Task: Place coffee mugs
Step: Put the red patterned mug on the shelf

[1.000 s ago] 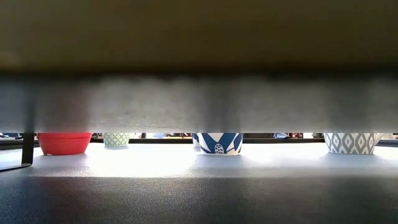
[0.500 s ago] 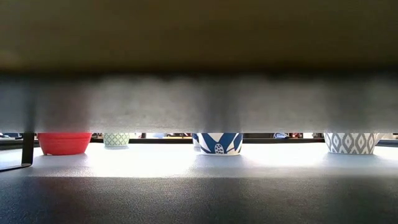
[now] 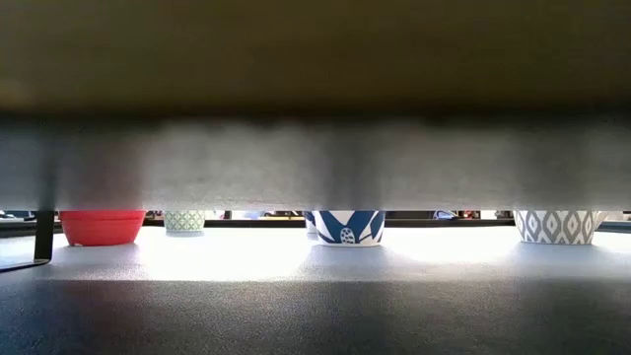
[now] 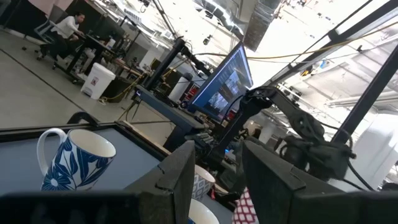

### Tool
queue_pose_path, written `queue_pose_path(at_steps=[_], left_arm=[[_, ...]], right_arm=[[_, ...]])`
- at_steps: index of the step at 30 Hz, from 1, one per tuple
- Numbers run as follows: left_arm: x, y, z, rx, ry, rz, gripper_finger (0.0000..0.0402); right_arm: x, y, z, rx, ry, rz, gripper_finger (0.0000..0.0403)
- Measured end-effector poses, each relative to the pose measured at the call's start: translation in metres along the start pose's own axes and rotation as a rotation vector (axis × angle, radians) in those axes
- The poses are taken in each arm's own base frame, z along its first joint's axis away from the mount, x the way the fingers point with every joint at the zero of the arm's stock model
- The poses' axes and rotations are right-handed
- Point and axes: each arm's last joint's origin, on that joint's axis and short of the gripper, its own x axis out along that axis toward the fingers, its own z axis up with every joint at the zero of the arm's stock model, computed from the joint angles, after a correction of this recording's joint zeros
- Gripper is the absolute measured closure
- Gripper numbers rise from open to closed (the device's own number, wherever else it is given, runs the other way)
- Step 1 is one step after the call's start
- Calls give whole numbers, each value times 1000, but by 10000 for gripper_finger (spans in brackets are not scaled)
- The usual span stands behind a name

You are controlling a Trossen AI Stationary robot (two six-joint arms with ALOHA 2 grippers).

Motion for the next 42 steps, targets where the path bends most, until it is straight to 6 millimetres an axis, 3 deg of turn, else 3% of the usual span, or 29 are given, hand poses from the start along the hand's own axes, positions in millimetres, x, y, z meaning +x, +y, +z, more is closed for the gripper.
queue_pose_path(at_steps=[13, 24, 31, 42], left_arm=[[0, 0, 0, 0, 0, 0, 285], [0, 0, 0, 0, 0, 0, 285], [0, 0, 0, 0, 0, 0, 285], [0, 0, 0, 0, 0, 0, 285]], right_arm=[[23, 49, 5, -93, 80, 49, 390], [31, 67, 6, -70, 100, 66, 378], [24, 71, 11, -69, 80, 98, 366], [-8, 75, 20, -87, 5, 149, 318]])
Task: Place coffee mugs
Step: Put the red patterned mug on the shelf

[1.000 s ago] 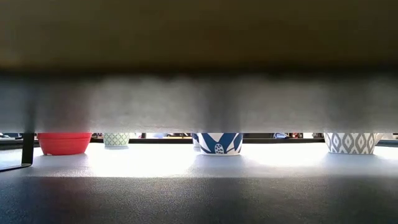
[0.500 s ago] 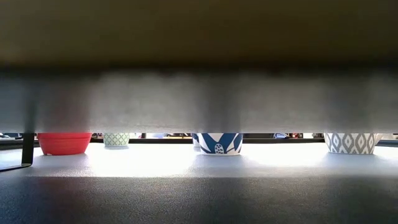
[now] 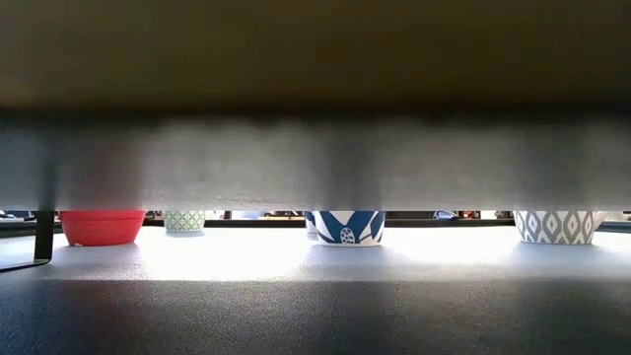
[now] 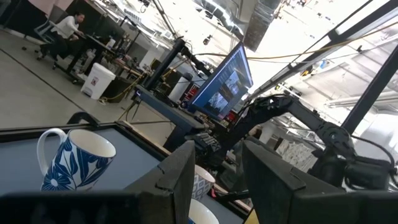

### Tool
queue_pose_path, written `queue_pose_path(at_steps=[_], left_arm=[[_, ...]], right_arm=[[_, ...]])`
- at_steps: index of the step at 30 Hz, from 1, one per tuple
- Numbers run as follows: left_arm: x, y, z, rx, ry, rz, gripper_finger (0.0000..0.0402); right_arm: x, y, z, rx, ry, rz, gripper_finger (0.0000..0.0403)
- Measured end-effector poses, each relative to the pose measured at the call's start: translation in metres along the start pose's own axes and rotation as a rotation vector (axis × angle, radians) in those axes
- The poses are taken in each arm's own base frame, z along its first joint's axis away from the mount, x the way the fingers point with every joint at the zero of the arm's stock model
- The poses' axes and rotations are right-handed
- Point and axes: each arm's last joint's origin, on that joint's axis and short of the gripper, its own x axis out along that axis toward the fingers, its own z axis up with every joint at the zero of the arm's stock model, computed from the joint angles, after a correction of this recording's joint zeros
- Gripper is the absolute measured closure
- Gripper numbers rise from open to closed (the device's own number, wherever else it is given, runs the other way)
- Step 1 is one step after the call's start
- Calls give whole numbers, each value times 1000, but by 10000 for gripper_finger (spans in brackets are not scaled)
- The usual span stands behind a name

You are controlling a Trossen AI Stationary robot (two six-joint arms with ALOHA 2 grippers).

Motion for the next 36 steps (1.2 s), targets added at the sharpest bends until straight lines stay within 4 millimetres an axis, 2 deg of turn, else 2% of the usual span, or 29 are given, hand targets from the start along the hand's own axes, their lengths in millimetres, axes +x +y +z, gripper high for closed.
queue_pose_path(at_steps=[6, 11, 16, 22, 28, 36], left_arm=[[0, 0, 0, 0, 0, 0, 285], [0, 0, 0, 0, 0, 0, 285], [0, 0, 0, 0, 0, 0, 285], [0, 0, 0, 0, 0, 0, 285], [0, 0, 0, 0, 0, 0, 285], [0, 0, 0, 0, 0, 0, 285]], right_arm=[[-22, 1, 5, -54, -45, -88, 316], [-30, -12, 8, -90, -46, -205, 317], [-28, -30, 13, -100, -6, -238, 304], [-30, -47, 16, -87, 43, -260, 266], [-27, -48, 16, -130, 78, -213, 241], [-7, -50, 17, -176, 137, -239, 248]])
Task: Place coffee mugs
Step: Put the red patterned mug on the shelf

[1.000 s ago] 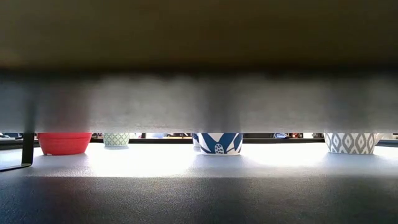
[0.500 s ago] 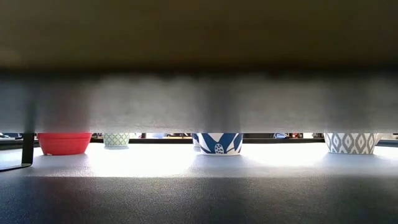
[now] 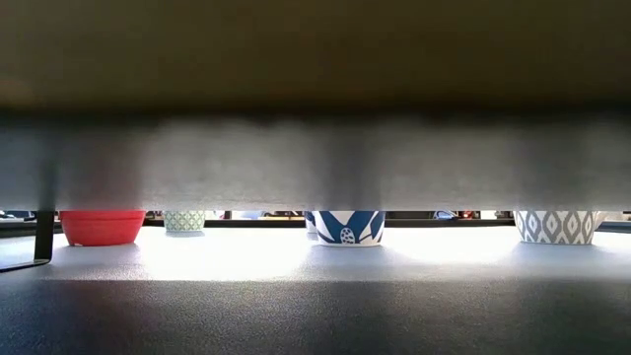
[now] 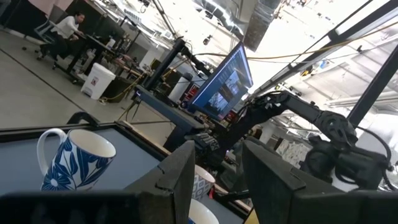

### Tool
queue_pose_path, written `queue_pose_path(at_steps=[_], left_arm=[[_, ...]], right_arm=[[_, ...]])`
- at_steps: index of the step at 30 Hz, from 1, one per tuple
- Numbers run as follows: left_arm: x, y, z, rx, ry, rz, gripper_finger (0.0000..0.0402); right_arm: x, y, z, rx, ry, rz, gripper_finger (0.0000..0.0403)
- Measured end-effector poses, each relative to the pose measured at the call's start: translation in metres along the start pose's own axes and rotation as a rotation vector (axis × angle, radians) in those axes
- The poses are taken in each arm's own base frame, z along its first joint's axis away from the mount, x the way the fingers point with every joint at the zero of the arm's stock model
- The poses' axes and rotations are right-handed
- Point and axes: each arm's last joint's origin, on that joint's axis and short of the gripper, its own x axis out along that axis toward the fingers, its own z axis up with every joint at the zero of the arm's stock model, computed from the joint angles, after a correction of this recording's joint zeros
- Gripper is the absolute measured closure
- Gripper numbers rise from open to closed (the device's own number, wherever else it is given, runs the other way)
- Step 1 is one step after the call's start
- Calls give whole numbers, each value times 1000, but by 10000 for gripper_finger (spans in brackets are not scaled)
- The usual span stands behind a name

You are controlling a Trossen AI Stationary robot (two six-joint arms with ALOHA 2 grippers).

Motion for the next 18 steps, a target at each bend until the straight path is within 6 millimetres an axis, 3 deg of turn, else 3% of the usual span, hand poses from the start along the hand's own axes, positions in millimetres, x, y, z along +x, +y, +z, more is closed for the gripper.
queue_pose_path(at_steps=[8, 15, 18], left_arm=[[0, 0, 0, 0, 0, 0, 285], [0, 0, 0, 0, 0, 0, 285], [0, 0, 0, 0, 0, 0, 285]], right_arm=[[17, 1, 5, -14, 47, -14, 280], [20, 3, 4, 23, 76, 51, 374], [18, 6, 3, 53, 83, 82, 385]])
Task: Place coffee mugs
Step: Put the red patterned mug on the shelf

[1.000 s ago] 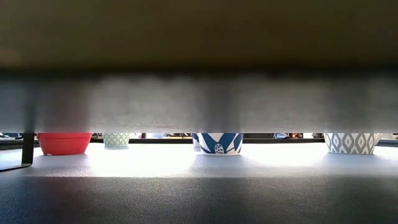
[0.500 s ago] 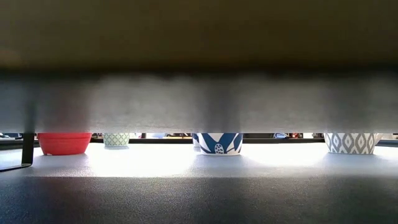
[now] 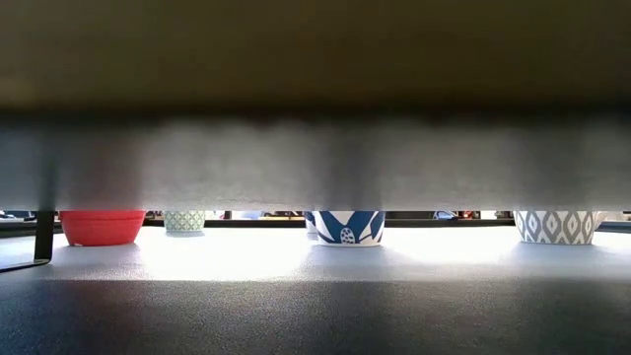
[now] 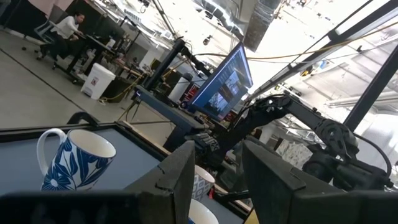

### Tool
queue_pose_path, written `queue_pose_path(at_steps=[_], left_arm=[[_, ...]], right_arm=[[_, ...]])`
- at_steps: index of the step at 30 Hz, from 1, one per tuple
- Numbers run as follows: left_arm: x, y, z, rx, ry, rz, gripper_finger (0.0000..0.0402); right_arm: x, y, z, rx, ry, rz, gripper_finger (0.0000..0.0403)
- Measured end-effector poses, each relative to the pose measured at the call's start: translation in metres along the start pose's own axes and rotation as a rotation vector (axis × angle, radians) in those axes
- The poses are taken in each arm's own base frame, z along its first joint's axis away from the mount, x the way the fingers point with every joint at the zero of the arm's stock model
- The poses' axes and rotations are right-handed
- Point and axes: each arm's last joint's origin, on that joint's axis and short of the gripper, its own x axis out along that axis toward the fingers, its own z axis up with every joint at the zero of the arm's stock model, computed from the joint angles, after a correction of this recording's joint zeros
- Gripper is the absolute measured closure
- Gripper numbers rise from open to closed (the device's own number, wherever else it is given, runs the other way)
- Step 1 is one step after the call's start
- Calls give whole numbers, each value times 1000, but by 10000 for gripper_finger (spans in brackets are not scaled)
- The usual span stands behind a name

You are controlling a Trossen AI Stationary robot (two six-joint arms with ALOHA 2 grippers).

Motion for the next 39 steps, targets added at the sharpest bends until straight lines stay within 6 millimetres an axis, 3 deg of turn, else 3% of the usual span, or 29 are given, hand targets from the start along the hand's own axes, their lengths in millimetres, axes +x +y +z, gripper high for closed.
queue_pose_path(at_steps=[21, 39], left_arm=[[0, 0, 0, 0, 0, 0, 285], [0, 0, 0, 0, 0, 0, 285]], right_arm=[[-1, 55, -13, 28, -66, 63, 389], [-2, 61, -15, 18, -87, 78, 361]])
